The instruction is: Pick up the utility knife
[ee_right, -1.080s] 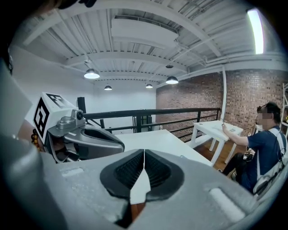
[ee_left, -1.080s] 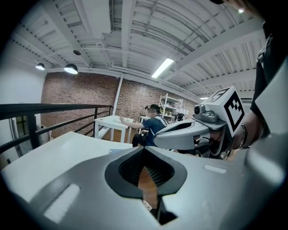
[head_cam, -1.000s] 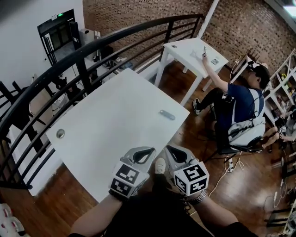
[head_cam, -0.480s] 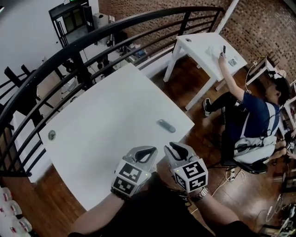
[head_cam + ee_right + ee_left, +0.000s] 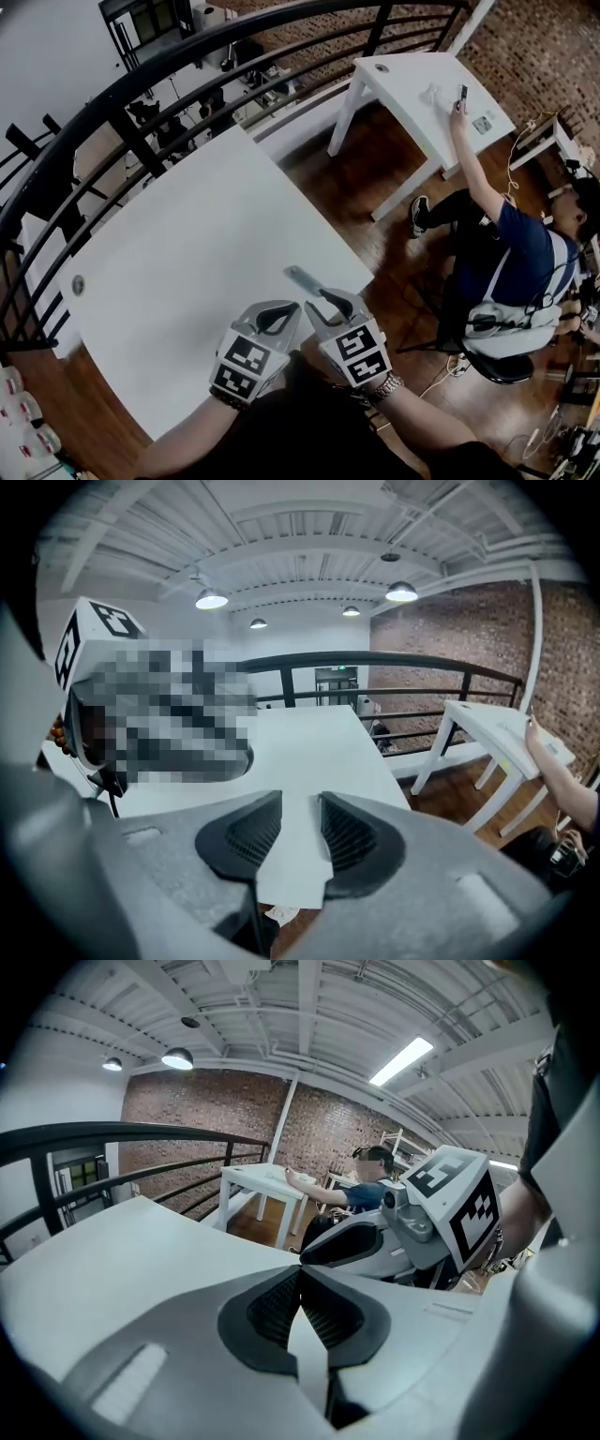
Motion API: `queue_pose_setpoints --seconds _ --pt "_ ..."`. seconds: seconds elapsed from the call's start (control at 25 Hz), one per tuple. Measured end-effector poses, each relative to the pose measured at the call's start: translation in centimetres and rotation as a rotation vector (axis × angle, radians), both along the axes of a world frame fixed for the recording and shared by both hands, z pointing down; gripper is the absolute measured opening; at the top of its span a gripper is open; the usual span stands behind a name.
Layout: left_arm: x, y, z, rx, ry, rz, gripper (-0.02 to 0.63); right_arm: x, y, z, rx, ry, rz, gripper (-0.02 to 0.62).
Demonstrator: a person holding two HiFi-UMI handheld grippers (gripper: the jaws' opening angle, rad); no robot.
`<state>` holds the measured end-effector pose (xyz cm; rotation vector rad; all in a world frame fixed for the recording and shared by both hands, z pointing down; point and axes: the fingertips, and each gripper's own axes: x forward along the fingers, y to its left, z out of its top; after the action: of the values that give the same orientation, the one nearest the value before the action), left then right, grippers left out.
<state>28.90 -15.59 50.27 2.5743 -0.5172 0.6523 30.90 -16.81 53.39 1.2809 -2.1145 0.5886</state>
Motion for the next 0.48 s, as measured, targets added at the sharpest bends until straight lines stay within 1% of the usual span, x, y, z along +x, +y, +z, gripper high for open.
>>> queue_pose_setpoints --seconds 0.12,0.48 --pt "0.8 -1.2 0.9 -0.011 -0.020 -0.014 0.017 0.8 -1.3 1.7 -0.021 0.017 -0.035 0.127" --pt "0.4 -4.3 2.9 -0.062 -0.074 -0.084 0.017 1.4 -3.5 6.9 -0.115 0.071 -0.133 0.184"
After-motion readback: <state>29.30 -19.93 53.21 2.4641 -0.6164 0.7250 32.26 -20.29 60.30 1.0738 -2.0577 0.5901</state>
